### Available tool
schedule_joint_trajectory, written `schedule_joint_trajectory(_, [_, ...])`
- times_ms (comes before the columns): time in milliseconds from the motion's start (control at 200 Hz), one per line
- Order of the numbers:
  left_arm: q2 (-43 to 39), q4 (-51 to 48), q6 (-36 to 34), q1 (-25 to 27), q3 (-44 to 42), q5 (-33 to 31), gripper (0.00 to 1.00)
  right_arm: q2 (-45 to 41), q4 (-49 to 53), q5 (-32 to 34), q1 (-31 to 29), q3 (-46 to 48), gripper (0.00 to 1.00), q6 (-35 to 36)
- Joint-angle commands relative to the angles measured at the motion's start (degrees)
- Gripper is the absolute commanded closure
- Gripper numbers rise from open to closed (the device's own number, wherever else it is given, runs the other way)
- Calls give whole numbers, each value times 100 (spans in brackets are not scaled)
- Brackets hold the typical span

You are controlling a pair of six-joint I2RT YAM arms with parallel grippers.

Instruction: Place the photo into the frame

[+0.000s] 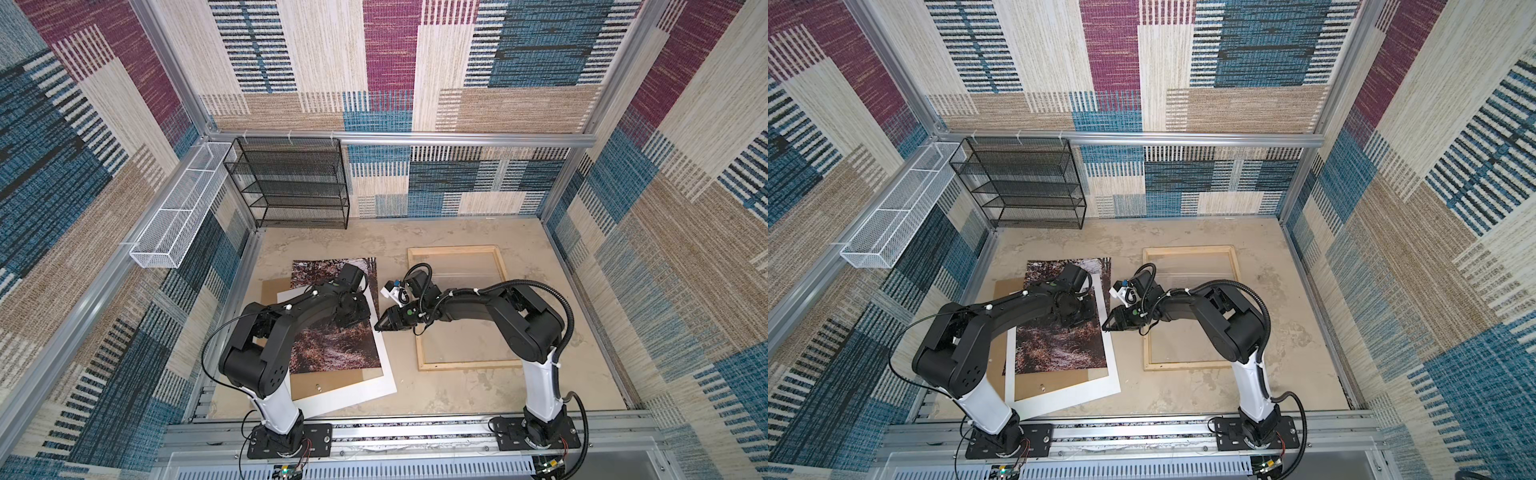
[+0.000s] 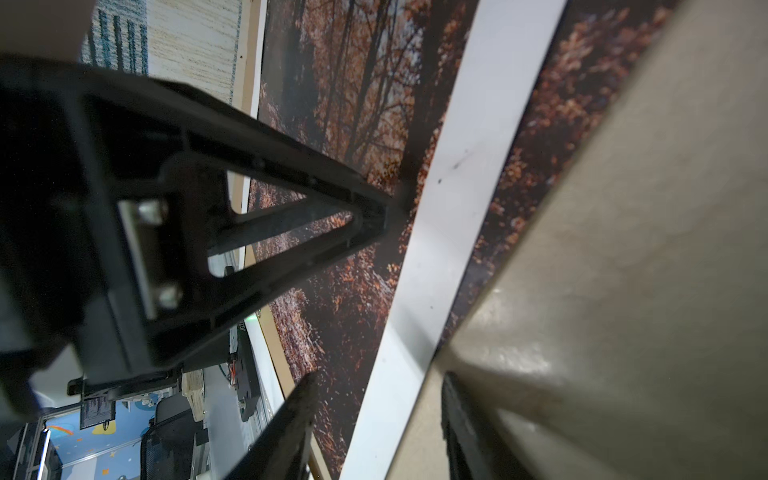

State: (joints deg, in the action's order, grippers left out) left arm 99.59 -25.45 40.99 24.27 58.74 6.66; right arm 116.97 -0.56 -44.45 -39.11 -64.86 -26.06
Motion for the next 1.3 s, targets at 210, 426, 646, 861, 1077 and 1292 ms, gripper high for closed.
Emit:
schedule_joint_trajectory(210, [541, 255, 34, 86, 261, 567, 56, 19, -195, -47, -9, 232, 50, -256])
schedule_joint_trajectory(426, [543, 749, 68, 77, 199, 903, 56, -7, -367, -51, 0, 337, 49, -328])
schedule_joint_trajectory(646, [544, 1186, 69, 32, 155, 1180, 57, -31, -664, -174, 131, 483, 50, -503])
schedule_joint_trajectory(861, [544, 1436, 63, -19, 151, 1457, 58, -217, -647, -47, 323, 553, 49, -536])
schedule_joint_trajectory(1077, [610, 1653, 41, -88, 164, 1646, 58, -214, -506, 46, 465, 372, 48, -440])
schedule_joint_trajectory(1292, [629, 1706, 7, -159, 138, 1684, 59, -400, 21, 603, 492, 136, 47, -136])
